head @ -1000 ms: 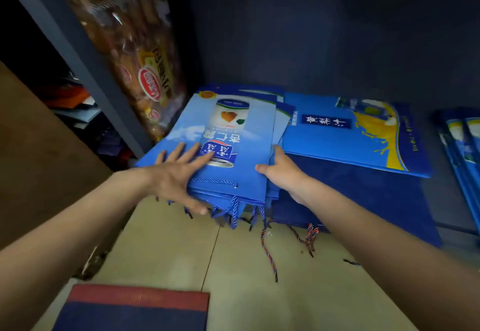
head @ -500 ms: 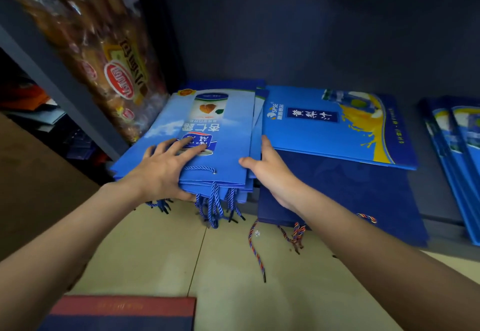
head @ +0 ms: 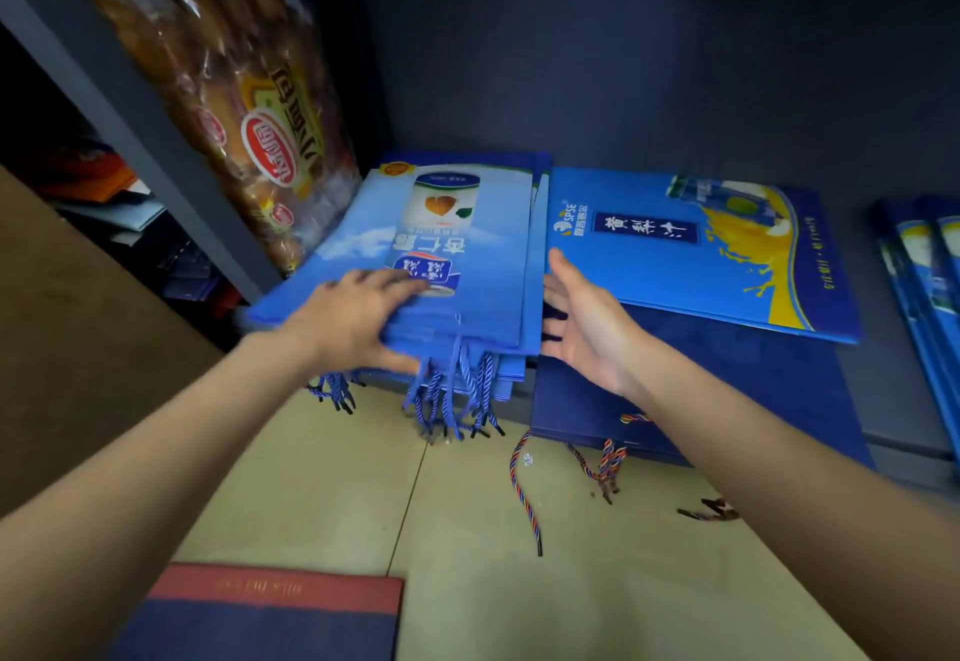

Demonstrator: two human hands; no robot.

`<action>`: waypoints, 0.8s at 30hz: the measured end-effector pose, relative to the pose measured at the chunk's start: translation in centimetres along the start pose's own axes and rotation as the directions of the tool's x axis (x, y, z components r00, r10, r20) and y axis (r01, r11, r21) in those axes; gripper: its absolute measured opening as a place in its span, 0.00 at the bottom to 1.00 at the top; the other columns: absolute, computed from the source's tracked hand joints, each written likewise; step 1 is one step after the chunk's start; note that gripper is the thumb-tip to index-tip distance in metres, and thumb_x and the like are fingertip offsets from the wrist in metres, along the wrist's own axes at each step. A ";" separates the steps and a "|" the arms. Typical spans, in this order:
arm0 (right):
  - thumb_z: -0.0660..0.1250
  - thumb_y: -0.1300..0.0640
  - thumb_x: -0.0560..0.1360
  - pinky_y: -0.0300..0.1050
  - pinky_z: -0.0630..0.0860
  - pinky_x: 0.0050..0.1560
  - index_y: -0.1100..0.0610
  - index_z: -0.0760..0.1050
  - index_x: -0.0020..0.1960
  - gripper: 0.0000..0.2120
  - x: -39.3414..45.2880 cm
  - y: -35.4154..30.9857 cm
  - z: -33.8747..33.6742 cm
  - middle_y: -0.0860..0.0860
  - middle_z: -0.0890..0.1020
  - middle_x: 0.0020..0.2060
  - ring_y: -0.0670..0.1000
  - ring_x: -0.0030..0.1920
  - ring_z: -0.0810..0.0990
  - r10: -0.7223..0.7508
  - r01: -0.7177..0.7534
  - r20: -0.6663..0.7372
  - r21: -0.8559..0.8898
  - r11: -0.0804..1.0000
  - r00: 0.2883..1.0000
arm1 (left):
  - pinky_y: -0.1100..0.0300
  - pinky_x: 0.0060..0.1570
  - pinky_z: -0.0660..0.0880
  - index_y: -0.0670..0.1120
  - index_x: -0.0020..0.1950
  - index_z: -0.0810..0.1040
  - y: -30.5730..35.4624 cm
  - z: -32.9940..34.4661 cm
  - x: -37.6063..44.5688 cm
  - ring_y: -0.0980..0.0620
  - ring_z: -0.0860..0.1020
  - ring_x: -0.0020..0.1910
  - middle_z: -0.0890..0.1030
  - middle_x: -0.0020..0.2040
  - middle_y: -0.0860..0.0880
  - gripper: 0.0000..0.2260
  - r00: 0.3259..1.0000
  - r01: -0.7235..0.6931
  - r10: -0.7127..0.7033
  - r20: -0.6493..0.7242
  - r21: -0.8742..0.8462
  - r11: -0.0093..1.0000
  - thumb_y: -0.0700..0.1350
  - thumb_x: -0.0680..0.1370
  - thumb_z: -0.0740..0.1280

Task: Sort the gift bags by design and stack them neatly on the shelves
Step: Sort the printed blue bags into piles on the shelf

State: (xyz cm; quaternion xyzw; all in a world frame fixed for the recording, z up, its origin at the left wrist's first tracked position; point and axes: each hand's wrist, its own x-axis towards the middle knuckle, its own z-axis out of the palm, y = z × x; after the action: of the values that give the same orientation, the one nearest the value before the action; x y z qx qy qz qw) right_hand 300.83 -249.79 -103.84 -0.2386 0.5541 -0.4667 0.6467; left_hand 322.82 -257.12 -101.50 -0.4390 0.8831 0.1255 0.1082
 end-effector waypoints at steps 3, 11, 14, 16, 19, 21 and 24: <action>0.53 0.39 0.78 0.56 0.73 0.61 0.52 0.65 0.70 0.26 -0.9 -0.4 0.4 0.48 0.71 0.68 0.54 0.63 0.74 0.014 -0.017 0.036 0.070 0.997 0.999 | 0.45 0.71 0.54 0.56 0.77 0.46 0.3 1.8 0.0 0.48 0.51 0.74 0.49 0.77 0.53 0.46 0.998 0.054 -0.057 0.014 0.163 0.985 0.66 0.67 0.68; 0.54 0.43 0.79 0.53 0.70 0.66 0.53 0.65 0.70 0.23 -1.4 0.9 0.4 0.48 0.73 0.66 0.52 0.65 0.73 0.024 -0.022 0.019 -0.107 0.994 1.000 | 0.45 0.70 0.53 0.59 0.75 0.41 0.4 0.9 -0.4 0.47 0.49 0.74 0.46 0.77 0.52 0.49 0.994 0.061 -0.076 0.082 0.171 0.983 0.66 0.65 0.70; 0.55 0.47 0.80 0.49 0.71 0.64 0.58 0.66 0.70 0.22 -1.4 0.6 -0.7 0.51 0.70 0.67 0.54 0.64 0.72 -0.046 0.004 -0.107 -0.358 0.934 0.993 | 0.45 0.72 0.46 0.58 0.76 0.40 1.1 -0.5 0.1 0.48 0.41 0.76 0.41 0.77 0.51 0.55 0.956 0.076 -0.094 0.278 0.077 0.994 0.70 0.60 0.70; 0.57 0.53 0.80 0.49 0.74 0.60 0.58 0.70 0.64 0.15 -1.1 -0.7 -2.3 0.56 0.74 0.64 0.56 0.58 0.77 -0.179 0.086 -0.207 -0.391 0.916 0.962 | 0.50 0.73 0.47 0.60 0.75 0.46 2.3 -1.8 -0.2 0.53 0.44 0.76 0.44 0.77 0.54 0.55 0.945 0.076 -0.002 0.326 -0.217 0.973 0.73 0.55 0.67; 0.61 0.55 0.78 0.49 0.69 0.62 0.57 0.71 0.62 0.14 -0.5 -2.4 -5.3 0.56 0.74 0.63 0.58 0.60 0.75 -0.364 0.070 -0.265 -0.717 0.694 0.893 | 0.54 0.74 0.52 0.63 0.74 0.51 5.1 -1.7 -0.3 0.57 0.49 0.75 0.50 0.77 0.56 0.44 0.970 0.013 0.096 0.222 -0.444 0.896 0.68 0.64 0.68; 0.64 0.52 0.77 0.48 0.64 0.65 0.56 0.66 0.69 0.22 -0.2 -2.5 -7.3 0.57 0.67 0.68 0.59 0.67 0.67 -0.389 -0.018 -0.185 -0.918 0.395 0.902 | 0.44 0.73 0.51 0.63 0.75 0.50 6.9 -0.9 0.7 0.49 0.46 0.77 0.49 0.78 0.52 0.39 0.972 0.046 0.030 0.232 -0.314 0.948 0.68 0.68 0.64; 0.66 0.48 0.75 0.55 0.59 0.69 0.51 0.58 0.73 0.31 -0.2 -1.8 -10.0 0.57 0.56 0.73 0.62 0.71 0.57 -0.331 -0.118 -0.104 -0.993 -0.021 0.938 | 0.30 0.68 0.46 0.64 0.75 0.46 9.4 -0.2 2.6 0.37 0.41 0.75 0.44 0.78 0.49 0.37 0.945 0.186 -0.144 0.294 -0.123 0.975 0.72 0.70 0.57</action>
State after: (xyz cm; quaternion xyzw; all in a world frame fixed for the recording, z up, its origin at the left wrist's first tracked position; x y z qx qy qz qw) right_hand 290.89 -248.37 -105.00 -0.5914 0.7927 -0.0128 0.1471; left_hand 313.73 -253.63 -100.94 -0.4959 0.8066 0.2433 0.2105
